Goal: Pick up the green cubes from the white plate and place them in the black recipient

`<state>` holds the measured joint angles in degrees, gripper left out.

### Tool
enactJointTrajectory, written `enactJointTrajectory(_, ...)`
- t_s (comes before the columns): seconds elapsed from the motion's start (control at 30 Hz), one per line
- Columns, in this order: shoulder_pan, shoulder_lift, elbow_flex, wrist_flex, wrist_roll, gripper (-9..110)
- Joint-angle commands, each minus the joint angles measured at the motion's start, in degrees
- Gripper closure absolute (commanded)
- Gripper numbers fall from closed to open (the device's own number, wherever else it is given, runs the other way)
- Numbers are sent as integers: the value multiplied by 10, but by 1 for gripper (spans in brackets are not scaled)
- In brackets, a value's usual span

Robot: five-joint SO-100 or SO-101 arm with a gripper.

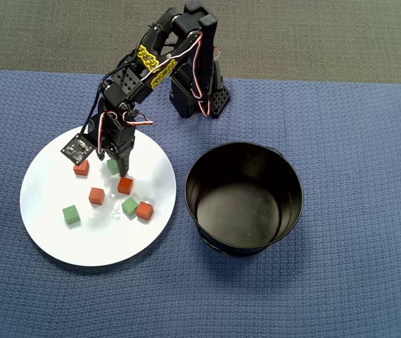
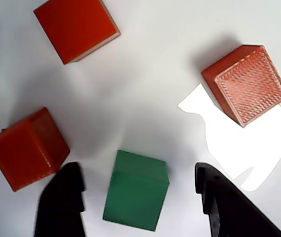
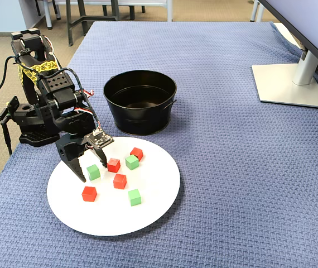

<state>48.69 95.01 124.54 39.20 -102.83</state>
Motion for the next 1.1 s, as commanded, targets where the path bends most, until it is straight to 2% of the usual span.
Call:
enactJointTrajectory(0.0,-12,3,0,-19,25,101)
enactJointTrajectory(0.37,-11,18,-12,4,40,101)
enactJointTrajectory(0.57,-19,28,-95,116,76,101)
enactJointTrajectory(0.77,-32,51,-113,139,105,101)
enactJointTrajectory(1.07,-127,167,-310,325,238,101)
